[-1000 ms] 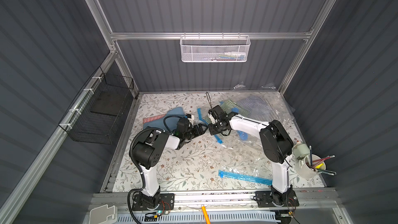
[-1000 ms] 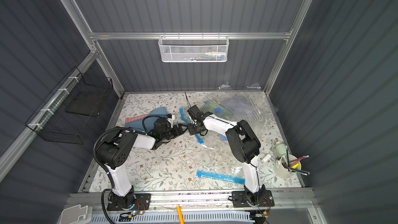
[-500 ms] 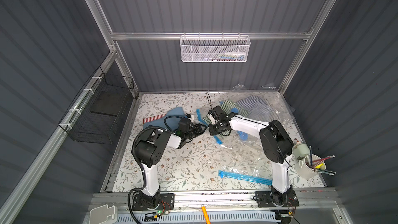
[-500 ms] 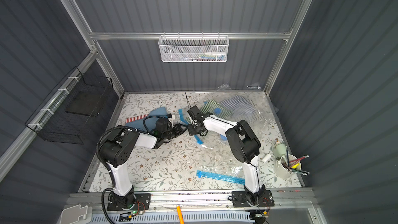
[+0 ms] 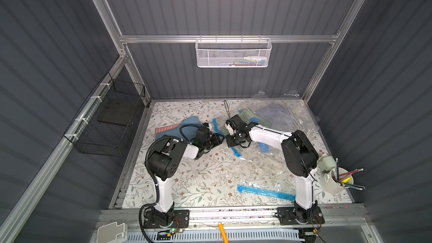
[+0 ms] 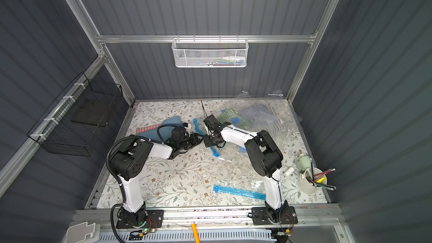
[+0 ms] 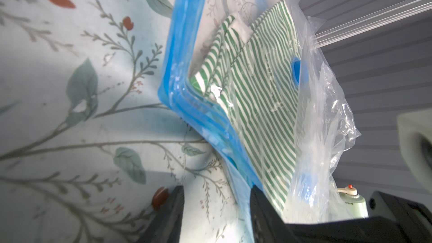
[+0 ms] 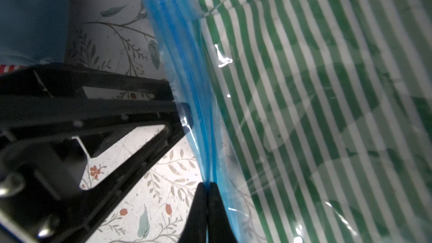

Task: Take the tank top out of the vacuum bag
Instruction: Open the vacuum bag at the center of the board.

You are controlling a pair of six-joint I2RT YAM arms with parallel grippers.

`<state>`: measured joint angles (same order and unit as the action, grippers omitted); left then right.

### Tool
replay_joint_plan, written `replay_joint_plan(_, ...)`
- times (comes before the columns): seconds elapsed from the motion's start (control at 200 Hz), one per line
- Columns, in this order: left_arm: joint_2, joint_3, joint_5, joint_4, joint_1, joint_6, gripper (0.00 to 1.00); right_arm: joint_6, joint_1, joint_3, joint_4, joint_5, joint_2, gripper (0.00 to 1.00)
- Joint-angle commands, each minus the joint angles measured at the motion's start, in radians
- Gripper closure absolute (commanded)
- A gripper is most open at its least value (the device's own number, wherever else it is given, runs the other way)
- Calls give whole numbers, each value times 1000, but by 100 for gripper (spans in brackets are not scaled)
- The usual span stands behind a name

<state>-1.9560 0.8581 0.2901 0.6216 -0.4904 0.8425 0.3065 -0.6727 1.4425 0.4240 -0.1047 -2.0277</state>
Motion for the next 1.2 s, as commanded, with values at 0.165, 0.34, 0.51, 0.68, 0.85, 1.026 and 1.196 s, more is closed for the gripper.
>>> replay_joint_plan(0.165,-64,46,-9,-79,-18,-9,50,-13,-1,-28,-24,-22,45,100)
replay_joint_plan(0.34,-84,63,-9,-94,-23,-9,49,-29,-1,-27,-23,-20,50,100)
replay_joint_plan(0.51,-108,96,-12,-139,-35,-26,49,-26,-2,-34,-30,-25,61,100)
replay_joint_plan(0.68,-142,117,-2,-159,-42,-27,54,-16,-1,-41,-62,-27,69,100)
replay_joint_plan(0.85,-166,131,-1,-185,-42,-33,74,2,-1,-68,-87,-17,105,100)
replay_joint_plan(1.026,-162,134,-1,-191,-42,-30,85,15,0,-70,-78,28,118,100)
replay_joint_plan(1.196,-133,118,-13,-205,-42,-34,92,40,0,-75,-63,125,138,100)
